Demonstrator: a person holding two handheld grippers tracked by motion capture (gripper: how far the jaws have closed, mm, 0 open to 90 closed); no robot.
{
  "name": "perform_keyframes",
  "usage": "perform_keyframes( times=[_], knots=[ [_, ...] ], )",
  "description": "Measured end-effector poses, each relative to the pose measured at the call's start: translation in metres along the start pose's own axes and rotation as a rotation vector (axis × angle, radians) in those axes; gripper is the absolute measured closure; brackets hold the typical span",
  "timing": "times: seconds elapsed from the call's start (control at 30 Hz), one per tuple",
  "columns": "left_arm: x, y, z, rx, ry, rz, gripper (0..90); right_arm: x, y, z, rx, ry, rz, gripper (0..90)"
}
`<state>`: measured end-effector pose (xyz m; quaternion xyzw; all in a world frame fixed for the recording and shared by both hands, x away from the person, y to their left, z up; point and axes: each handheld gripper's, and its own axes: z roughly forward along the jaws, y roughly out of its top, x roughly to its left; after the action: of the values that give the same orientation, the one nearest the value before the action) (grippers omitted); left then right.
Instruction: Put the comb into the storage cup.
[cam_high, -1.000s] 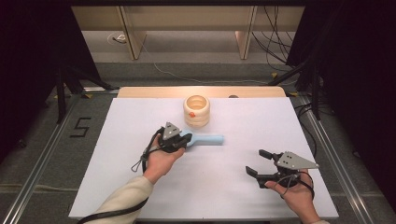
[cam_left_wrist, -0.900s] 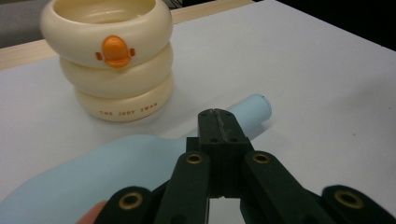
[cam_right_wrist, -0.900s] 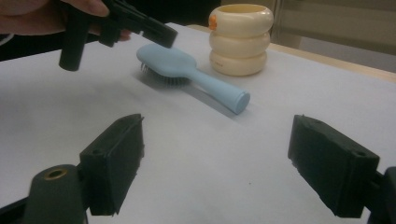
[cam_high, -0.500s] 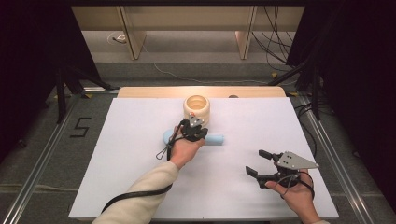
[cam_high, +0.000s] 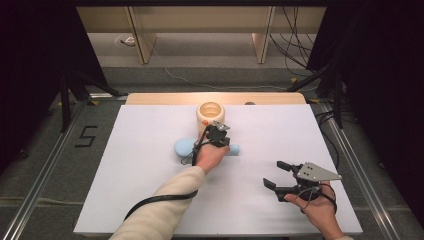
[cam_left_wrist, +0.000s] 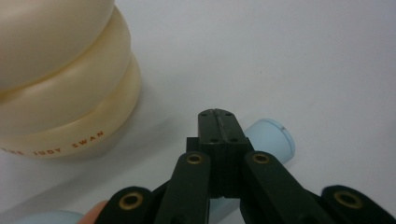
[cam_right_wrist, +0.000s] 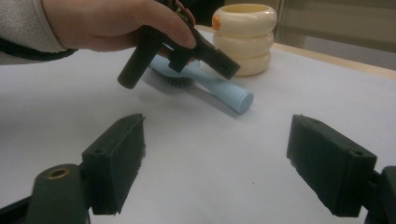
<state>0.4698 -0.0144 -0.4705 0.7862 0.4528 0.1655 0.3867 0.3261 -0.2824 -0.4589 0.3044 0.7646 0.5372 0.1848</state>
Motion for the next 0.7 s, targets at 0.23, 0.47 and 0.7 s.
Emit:
perform_keyframes(
  times=[0.23,0.47,0.7],
  knots=[
    [0.0001,0.0021,0.0047,0.026,0.008,-0.009,90.0,0.0000,-0.0001,0.0004,0.000,0.004,0.000,20.6],
    [0.0018,0.0047,0.0069,0.050,0.010,-0.026,90.0,-0.0007,-0.0008,0.0008,-0.001,0.019,0.011,20.8],
    [0.0038,0.0071,0.0046,0.083,-0.002,-0.039,90.0,-0.0010,-0.0011,0.0010,-0.002,0.025,0.012,20.8]
  ],
)
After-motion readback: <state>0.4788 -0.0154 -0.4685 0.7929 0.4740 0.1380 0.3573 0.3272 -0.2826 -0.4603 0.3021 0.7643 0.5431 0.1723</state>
